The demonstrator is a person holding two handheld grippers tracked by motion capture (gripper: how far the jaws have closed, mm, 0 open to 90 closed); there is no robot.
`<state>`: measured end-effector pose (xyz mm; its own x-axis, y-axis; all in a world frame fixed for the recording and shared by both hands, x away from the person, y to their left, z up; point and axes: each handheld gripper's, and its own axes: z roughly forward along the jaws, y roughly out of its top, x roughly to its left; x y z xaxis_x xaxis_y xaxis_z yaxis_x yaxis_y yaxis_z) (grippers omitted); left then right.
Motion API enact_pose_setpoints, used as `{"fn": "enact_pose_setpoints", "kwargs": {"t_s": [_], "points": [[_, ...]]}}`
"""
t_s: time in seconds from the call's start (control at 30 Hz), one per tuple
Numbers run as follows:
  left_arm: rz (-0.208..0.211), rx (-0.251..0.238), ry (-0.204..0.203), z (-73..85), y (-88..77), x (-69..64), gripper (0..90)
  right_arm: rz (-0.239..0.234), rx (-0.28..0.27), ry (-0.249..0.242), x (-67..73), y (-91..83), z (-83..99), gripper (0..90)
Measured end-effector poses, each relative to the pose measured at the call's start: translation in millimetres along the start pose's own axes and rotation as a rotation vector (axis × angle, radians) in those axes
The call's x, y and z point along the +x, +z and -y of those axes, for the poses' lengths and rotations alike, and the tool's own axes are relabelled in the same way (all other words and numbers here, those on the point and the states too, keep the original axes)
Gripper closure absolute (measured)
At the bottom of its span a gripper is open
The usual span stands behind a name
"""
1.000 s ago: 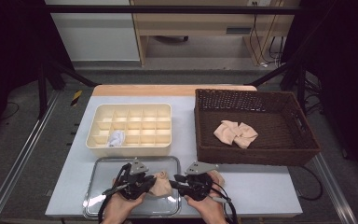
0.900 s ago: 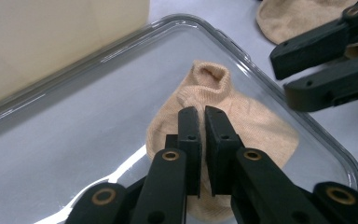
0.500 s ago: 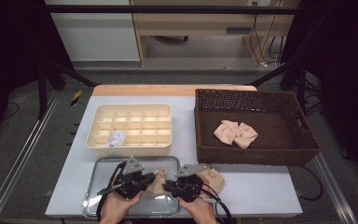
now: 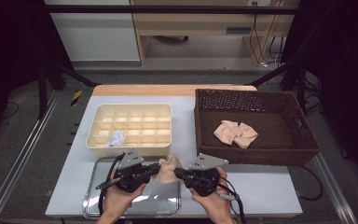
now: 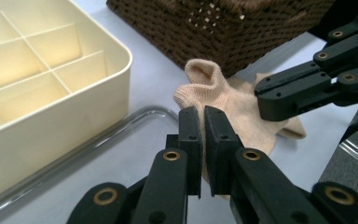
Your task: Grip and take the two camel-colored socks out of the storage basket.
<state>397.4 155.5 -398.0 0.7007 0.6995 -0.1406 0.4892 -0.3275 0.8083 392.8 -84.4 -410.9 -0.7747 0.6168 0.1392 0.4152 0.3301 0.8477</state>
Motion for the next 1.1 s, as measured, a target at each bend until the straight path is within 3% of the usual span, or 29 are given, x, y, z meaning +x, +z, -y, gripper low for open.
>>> {"fn": "enact_pose_setpoints", "kwargs": {"t_s": [0.27, 0.5, 0.57, 0.67, 0.8, 0.9, 1.1], "points": [[-0.057, 0.124, -0.024, 35.7, -4.5, 24.9, 85.4, -0.07, 0.133, -0.009, 17.2, 52.1, 13.7, 86.4], [-0.107, 0.198, -0.022, 53.2, -0.4, 34.0, 85.3, -0.084, 0.203, -0.005, 30.2, 83.8, 24.0, 78.2], [-0.119, 0.21, -0.019, 55.5, 0.5, 35.5, 85.2, -0.087, 0.202, 0.002, 30.4, 83.2, 24.4, 75.9], [-0.128, 0.225, -0.012, 57.4, 2.5, 36.1, 85.2, -0.094, 0.136, 0.028, 24.2, 71.3, 18.9, 74.6], [-0.136, 0.234, -0.006, 58.0, 3.6, 36.1, 85.2, -0.015, 0.084, 0.055, 6.4, 51.9, 13.6, 72.5], [-0.137, 0.238, -0.002, 58.9, 2.4, 37.0, 85.1, 0.041, 0.108, 0.083, -4.9, 48.1, 21.3, 70.8], [-0.142, 0.241, -0.008, 61.6, 1.1, 40.2, 84.5, 0.08, 0.162, 0.102, -16.8, 51.3, 34.9, 69.1]]}}
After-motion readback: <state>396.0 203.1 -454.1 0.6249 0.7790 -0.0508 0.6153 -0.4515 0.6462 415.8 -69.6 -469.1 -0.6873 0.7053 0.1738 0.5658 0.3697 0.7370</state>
